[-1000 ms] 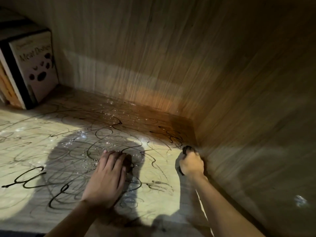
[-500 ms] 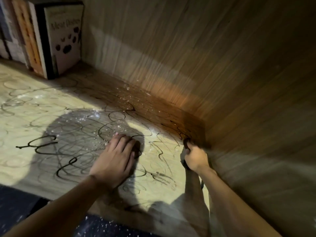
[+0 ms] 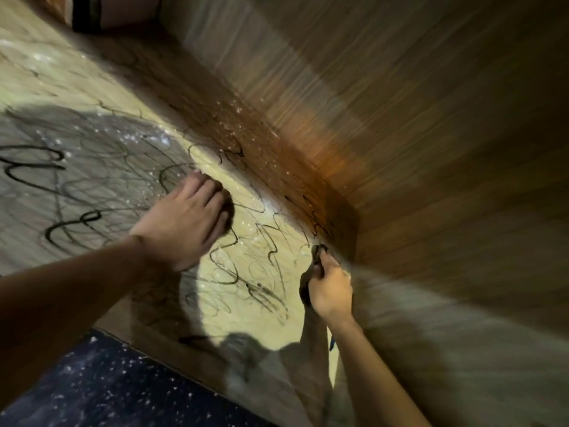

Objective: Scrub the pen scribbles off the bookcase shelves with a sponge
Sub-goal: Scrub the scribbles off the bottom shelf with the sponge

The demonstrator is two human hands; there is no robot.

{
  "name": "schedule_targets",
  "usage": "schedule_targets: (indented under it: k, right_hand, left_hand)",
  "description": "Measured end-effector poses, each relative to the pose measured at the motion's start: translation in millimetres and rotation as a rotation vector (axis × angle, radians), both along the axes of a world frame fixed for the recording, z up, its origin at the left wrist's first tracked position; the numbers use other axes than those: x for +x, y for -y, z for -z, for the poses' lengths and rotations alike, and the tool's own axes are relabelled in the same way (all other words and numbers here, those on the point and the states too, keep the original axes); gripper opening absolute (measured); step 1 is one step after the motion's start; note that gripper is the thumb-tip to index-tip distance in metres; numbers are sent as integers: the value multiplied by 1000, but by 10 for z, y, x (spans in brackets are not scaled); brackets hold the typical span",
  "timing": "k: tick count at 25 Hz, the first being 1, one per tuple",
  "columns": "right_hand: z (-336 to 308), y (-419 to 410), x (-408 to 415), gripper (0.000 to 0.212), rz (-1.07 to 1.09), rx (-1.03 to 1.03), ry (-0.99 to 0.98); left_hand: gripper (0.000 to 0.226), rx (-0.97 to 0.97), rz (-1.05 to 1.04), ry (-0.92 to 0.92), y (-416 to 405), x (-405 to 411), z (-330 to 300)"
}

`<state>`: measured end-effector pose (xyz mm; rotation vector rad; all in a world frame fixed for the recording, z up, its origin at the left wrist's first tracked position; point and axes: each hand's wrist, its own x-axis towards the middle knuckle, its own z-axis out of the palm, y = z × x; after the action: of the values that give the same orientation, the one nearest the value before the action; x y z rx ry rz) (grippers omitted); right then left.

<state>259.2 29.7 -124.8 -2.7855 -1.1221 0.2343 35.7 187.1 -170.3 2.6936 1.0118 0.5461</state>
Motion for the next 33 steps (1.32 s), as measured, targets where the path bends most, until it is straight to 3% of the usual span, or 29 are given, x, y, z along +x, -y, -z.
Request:
schedule_targets:
  k: [5,8,13,16,20,22,27,30,33]
  right_hand:
    - [-37,-211,325,42,197,-70,51]
    - [-24,-417,544,42,233,-122,61]
    - [80,-606,689,42,106,4,-75]
    - [90,-441,894,42,-20,-52,-21]
    - [91,-820,1131,44,119,-57,37]
    - [88,-974,1143,45,84,-84,1]
    - [-29,-736,1249,41,-73,101,-299]
    - [9,-905,1434,43,-9,-16,-117]
    - [116,-1185,1392,48,56,-136,95]
  left_hand:
    - [57,-16,1,40,-4,10,5]
    - [63,-41,127,111,-30,59,37]
    - [67,-1,280,182,-57,105,104]
    - [66,-12,260,177,-57,91,116]
    - [61,34,227,156,-39,90,119]
    - [62,45,236,150,-60,96,125]
    - [71,-6,205,155,-121,258,77]
    - [69,40,191,163,-141,363,72]
    - [72,-32,201,126,-133,365,79]
